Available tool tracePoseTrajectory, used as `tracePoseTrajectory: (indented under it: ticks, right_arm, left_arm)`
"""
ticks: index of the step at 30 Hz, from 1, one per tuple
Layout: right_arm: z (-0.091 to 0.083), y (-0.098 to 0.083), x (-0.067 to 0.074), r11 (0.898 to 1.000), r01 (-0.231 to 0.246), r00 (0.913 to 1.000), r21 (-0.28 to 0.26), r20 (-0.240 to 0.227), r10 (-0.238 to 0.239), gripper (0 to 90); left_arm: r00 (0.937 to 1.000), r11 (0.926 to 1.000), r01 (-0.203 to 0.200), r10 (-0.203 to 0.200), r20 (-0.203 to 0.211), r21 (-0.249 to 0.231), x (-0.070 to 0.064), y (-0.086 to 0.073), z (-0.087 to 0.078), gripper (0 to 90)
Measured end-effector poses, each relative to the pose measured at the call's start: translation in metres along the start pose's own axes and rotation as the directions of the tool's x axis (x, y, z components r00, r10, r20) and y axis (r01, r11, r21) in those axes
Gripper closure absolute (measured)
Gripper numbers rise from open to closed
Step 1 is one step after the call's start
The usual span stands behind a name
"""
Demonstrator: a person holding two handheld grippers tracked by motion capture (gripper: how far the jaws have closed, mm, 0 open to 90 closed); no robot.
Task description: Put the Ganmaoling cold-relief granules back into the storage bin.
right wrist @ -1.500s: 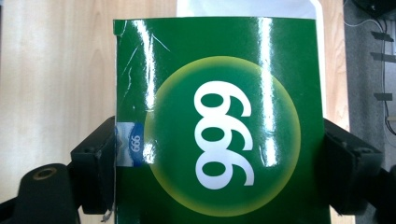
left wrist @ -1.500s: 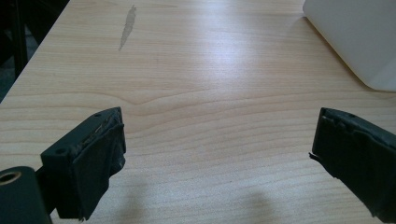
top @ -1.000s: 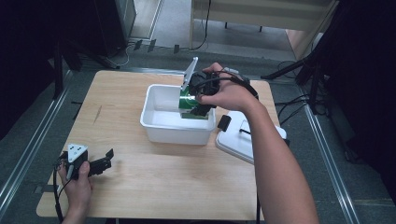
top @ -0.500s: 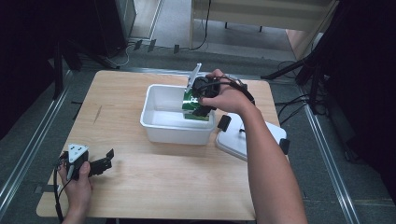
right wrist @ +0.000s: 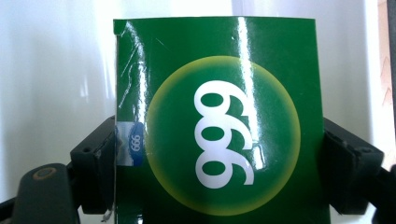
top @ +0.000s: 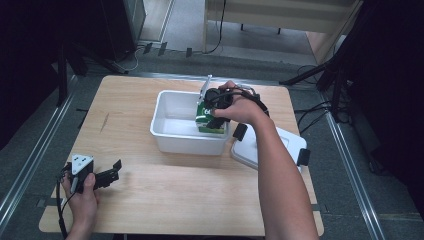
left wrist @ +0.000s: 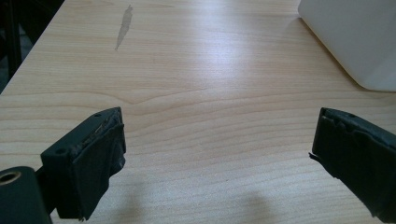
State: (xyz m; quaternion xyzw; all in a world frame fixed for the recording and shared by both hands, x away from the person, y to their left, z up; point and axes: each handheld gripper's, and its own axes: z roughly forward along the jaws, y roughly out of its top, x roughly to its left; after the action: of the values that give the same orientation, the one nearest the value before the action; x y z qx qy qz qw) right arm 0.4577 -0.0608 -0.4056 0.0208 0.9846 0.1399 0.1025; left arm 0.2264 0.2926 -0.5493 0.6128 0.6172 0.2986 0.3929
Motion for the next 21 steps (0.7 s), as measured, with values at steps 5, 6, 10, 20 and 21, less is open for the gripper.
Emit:
tracePoseTrajectory:
  ticks: [5,6,10,20,21]
  right_arm:
    - [0.006,0.000,-0.004,1.000,-0.012,0.9999,0.013,-0.004,0.012,15.3]
    - [0.007,0.000,-0.004,1.000,-0.016,0.9999,0.015,-0.003,0.016,15.2]
    - [0.011,0.001,-0.005,0.999,-0.021,0.9998,0.025,-0.002,0.021,15.2]
    - [0.027,0.003,-0.007,0.998,-0.016,0.9992,0.065,-0.036,0.019,15.1]
    - [0.028,0.003,-0.007,0.997,-0.026,0.9989,0.069,-0.037,0.029,15.1]
  left_arm:
    - [1.0000,1.0000,-0.008,0.008,-0.003,0.004,-0.001,0.000,0.000,3.2]
    - [0.9999,0.9999,-0.010,0.010,-0.002,0.006,-0.001,0.000,0.000,3.1]
    - [1.0000,1.0000,-0.008,0.008,-0.002,0.005,-0.001,0.000,0.000,3.2]
    - [1.0000,1.0000,-0.006,0.006,0.001,0.005,0.000,0.000,0.000,3.2]
    - [1.0000,1.0000,-0.006,0.006,0.002,0.006,0.000,0.000,0.000,3.1]
